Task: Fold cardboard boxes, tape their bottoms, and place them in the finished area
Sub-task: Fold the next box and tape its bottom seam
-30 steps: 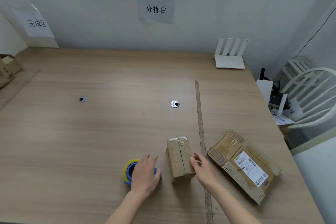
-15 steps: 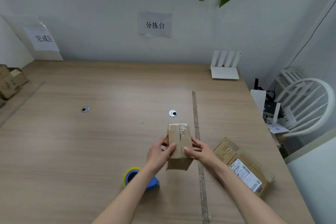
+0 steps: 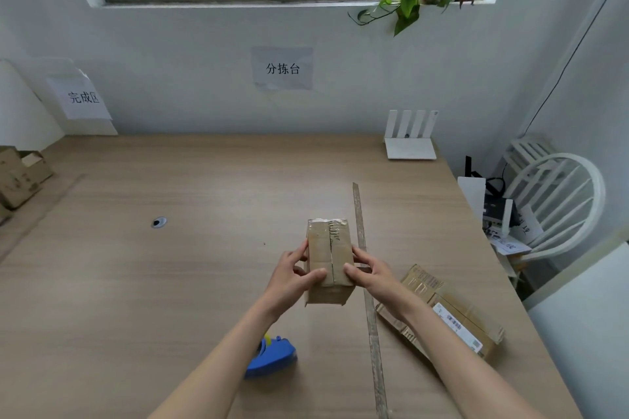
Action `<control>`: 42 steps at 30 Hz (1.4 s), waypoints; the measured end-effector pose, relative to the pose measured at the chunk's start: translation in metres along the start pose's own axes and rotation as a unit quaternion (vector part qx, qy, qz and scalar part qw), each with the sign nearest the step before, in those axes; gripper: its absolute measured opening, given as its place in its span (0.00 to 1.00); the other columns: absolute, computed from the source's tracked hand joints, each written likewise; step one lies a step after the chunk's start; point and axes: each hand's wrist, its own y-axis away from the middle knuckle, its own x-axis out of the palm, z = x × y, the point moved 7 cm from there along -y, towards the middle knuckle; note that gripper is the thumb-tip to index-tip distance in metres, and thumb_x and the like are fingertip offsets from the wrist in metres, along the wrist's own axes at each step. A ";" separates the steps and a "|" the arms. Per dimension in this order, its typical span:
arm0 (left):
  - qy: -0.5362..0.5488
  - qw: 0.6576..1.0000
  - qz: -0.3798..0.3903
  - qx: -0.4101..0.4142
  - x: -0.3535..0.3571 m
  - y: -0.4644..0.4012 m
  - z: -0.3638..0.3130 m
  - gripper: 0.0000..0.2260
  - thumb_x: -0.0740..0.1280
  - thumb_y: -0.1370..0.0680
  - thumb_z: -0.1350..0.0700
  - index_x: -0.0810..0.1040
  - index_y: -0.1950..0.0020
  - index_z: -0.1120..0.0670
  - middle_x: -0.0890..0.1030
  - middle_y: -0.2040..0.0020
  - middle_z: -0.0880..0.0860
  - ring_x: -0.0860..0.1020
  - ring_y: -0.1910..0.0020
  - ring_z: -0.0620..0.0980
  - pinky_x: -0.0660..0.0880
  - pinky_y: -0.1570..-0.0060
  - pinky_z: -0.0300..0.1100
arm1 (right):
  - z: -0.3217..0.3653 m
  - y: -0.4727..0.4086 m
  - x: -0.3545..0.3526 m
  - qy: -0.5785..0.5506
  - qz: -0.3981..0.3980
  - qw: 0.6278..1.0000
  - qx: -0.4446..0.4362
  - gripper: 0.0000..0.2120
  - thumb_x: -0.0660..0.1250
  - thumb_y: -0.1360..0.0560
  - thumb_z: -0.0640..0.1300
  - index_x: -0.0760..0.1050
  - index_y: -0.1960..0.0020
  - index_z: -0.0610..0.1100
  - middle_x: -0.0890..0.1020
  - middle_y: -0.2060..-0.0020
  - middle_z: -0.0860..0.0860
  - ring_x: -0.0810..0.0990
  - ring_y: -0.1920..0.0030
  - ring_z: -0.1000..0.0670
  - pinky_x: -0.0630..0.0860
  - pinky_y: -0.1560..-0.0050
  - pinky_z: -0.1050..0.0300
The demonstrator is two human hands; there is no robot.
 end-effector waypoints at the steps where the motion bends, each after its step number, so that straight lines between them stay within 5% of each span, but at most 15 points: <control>1: 0.005 1.000 0.003 -0.003 0.001 0.002 0.005 0.35 0.76 0.25 0.51 0.64 0.21 0.40 0.72 0.41 0.51 0.77 0.52 0.51 0.80 0.49 0.42 | -0.005 0.001 0.002 0.000 0.003 1.000 0.002 0.29 0.71 0.21 0.47 0.67 0.23 0.50 0.80 0.36 0.50 0.81 0.38 0.48 0.78 0.36 0.51; 4: 0.008 1.000 0.007 0.001 0.003 0.007 0.018 0.40 0.79 0.30 0.46 0.64 0.22 0.39 0.72 0.40 0.50 0.77 0.54 0.48 0.78 0.54 0.35 | -0.020 0.003 0.007 0.014 0.003 1.000 0.009 0.37 0.79 0.33 0.58 0.70 0.27 0.62 0.82 0.38 0.54 0.81 0.38 0.50 0.79 0.38 0.50; 8: 0.012 0.999 0.032 -0.026 0.011 0.014 0.034 0.42 0.77 0.32 0.44 0.62 0.21 0.41 0.72 0.39 0.50 0.78 0.53 0.49 0.77 0.56 0.34 | -0.039 0.008 0.017 0.013 0.014 0.999 0.027 0.29 0.76 0.32 0.55 0.71 0.34 0.70 0.82 0.39 0.57 0.81 0.38 0.52 0.79 0.39 0.54; 12: 0.075 0.992 0.071 -0.071 0.021 0.025 0.058 0.29 0.70 0.20 0.57 0.64 0.21 0.43 0.75 0.39 0.50 0.82 0.53 0.45 0.79 0.58 0.36 | -0.058 0.020 0.023 0.019 0.010 0.998 0.053 0.31 0.73 0.27 0.47 0.68 0.27 0.63 0.80 0.35 0.55 0.79 0.36 0.51 0.77 0.35 0.50; 15: 0.062 0.989 0.090 -0.104 0.029 0.033 0.084 0.26 0.68 0.18 0.51 0.65 0.21 0.42 0.77 0.37 0.46 0.81 0.46 0.45 0.80 0.53 0.39 | -0.088 0.025 0.027 0.044 -0.013 0.997 0.068 0.31 0.70 0.22 0.39 0.65 0.22 0.53 0.79 0.33 0.55 0.78 0.36 0.52 0.76 0.33 0.51; 19: -0.122 0.985 -0.005 -0.124 0.005 0.046 0.136 0.25 0.67 0.20 0.43 0.68 0.23 0.43 0.77 0.36 0.47 0.77 0.41 0.44 0.76 0.41 0.45 | -0.132 0.033 0.036 0.060 -0.070 0.989 0.117 0.26 0.67 0.21 0.36 0.68 0.24 0.47 0.80 0.37 0.50 0.81 0.43 0.56 0.78 0.41 0.61; 22: -0.290 0.949 -0.001 -0.120 -0.011 0.065 0.179 0.32 0.68 0.23 0.37 0.64 0.22 0.42 0.74 0.33 0.46 0.73 0.37 0.45 0.75 0.41 0.44 | -0.149 0.035 0.045 0.079 -0.083 0.986 0.118 0.22 0.67 0.20 0.40 0.71 0.28 0.54 0.81 0.37 0.54 0.80 0.39 0.53 0.77 0.36 0.50; 25: -0.419 0.895 0.040 -0.145 -0.012 0.078 0.214 0.41 0.65 0.26 0.29 0.53 0.19 0.40 0.73 0.38 0.48 0.74 0.44 0.47 0.71 0.54 0.39 | -0.154 0.033 0.047 0.081 -0.098 0.986 0.113 0.24 0.67 0.20 0.42 0.69 0.26 0.52 0.79 0.35 0.54 0.78 0.36 0.51 0.77 0.34 0.45; 28: -0.456 0.878 0.050 -0.134 -0.005 0.075 0.229 0.41 0.64 0.25 0.30 0.49 0.18 0.40 0.75 0.42 0.48 0.74 0.46 0.48 0.71 0.48 0.40 | -0.158 0.033 0.044 0.071 -0.125 0.982 0.126 0.27 0.67 0.20 0.46 0.65 0.23 0.48 0.75 0.32 0.50 0.77 0.35 0.50 0.76 0.33 0.45; 32: -0.437 0.890 0.047 -0.119 -0.006 0.068 0.236 0.33 0.64 0.20 0.41 0.53 0.18 0.40 0.74 0.44 0.49 0.75 0.46 0.49 0.73 0.46 0.41 | -0.150 0.037 0.036 0.139 -0.150 0.973 0.109 0.28 0.65 0.19 0.51 0.62 0.21 0.49 0.68 0.28 0.52 0.71 0.31 0.53 0.70 0.29 0.49; 36: -0.347 0.934 0.051 -0.060 -0.023 0.071 0.216 0.26 0.68 0.25 0.44 0.68 0.28 0.36 0.77 0.48 0.46 0.75 0.49 0.47 0.73 0.47 0.42 | -0.114 0.030 0.046 0.264 -0.165 0.950 -0.007 0.26 0.63 0.18 0.49 0.63 0.22 0.50 0.66 0.28 0.58 0.65 0.28 0.58 0.64 0.27 0.57; 39: -0.272 0.962 0.034 0.000 -0.047 0.079 0.184 0.22 0.73 0.31 0.40 0.73 0.38 0.31 0.79 0.44 0.37 0.77 0.48 0.40 0.75 0.50 0.38 | -0.083 0.014 0.077 0.294 -0.094 0.947 -0.086 0.23 0.64 0.19 0.44 0.67 0.25 0.50 0.69 0.30 0.59 0.65 0.29 0.61 0.64 0.26 0.59; 42: -0.251 0.967 0.023 0.034 -0.069 0.083 0.152 0.24 0.77 0.32 0.39 0.75 0.38 0.30 0.78 0.42 0.34 0.78 0.47 0.38 0.75 0.49 0.36 | -0.075 -0.005 0.110 0.310 0.018 0.949 -0.053 0.25 0.64 0.19 0.45 0.64 0.22 0.52 0.67 0.25 0.57 0.65 0.26 0.56 0.62 0.24 0.57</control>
